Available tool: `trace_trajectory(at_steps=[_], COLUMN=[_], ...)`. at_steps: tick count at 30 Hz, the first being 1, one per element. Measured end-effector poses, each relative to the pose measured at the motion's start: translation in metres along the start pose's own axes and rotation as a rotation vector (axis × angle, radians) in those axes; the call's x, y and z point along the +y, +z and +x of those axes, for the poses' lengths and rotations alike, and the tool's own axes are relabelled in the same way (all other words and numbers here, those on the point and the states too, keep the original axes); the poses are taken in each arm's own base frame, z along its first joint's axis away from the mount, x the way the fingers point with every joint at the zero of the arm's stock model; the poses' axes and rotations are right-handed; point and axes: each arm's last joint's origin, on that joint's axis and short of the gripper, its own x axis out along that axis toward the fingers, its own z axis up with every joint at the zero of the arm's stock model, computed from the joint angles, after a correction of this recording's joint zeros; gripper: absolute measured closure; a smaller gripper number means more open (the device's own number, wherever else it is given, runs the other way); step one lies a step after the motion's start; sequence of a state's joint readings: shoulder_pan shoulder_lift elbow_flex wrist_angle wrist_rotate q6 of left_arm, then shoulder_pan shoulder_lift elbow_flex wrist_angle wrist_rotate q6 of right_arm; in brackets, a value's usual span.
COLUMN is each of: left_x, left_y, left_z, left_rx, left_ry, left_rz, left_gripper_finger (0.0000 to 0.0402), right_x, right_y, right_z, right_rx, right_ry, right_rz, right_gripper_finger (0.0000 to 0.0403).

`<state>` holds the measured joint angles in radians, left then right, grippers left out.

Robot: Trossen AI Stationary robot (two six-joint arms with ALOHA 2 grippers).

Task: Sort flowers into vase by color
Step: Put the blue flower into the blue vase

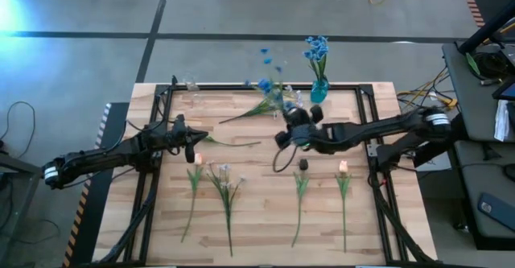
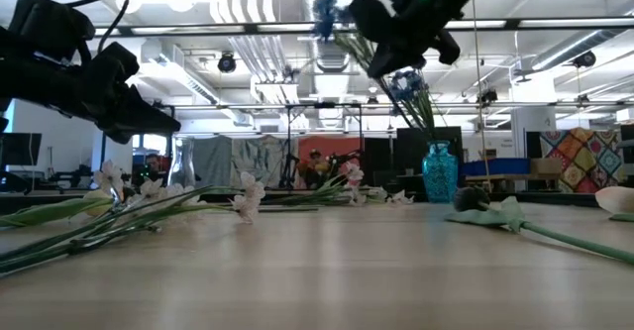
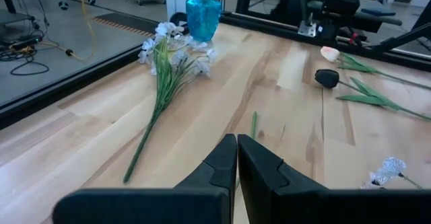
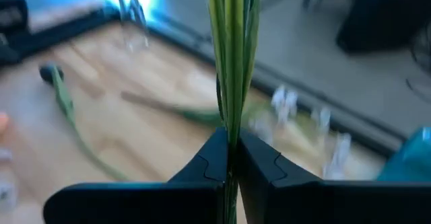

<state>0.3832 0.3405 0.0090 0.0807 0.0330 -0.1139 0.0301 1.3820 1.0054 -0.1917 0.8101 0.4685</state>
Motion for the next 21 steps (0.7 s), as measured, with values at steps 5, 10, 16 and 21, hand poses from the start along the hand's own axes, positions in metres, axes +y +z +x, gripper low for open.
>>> trace_trajectory(at_steps=[5, 10, 16, 21], left_x=[0.0, 0.0, 0.0, 0.0], left_y=[0.0, 0.0, 0.001, 0.001], left_z=[0.0, 0.0, 0.0, 0.0], left_rx=[0.0, -0.002, -0.006, -0.011], left_ry=[0.0, 0.001, 0.0, -0.001], left_rz=[-0.004, -0.004, -0.004, -0.004], left_gripper_finger=[0.0402, 0.0402, 0.0402, 0.0402], right_x=[-0.037, -0.071, -0.107, -0.135], right_y=[-0.004, -0.008, -0.016, -0.027], right_z=[-0.006, -0.011, -0.011, 0.001], right_rx=[-0.197, -0.376, -0.556, -0.634], right_ry=[-0.035, -0.178, -0.313, -0.381], right_rz=[-0.023, -0.043, -0.028, -0.047], right_gripper_finger=[0.039, 0.039, 0.039, 0.0391])
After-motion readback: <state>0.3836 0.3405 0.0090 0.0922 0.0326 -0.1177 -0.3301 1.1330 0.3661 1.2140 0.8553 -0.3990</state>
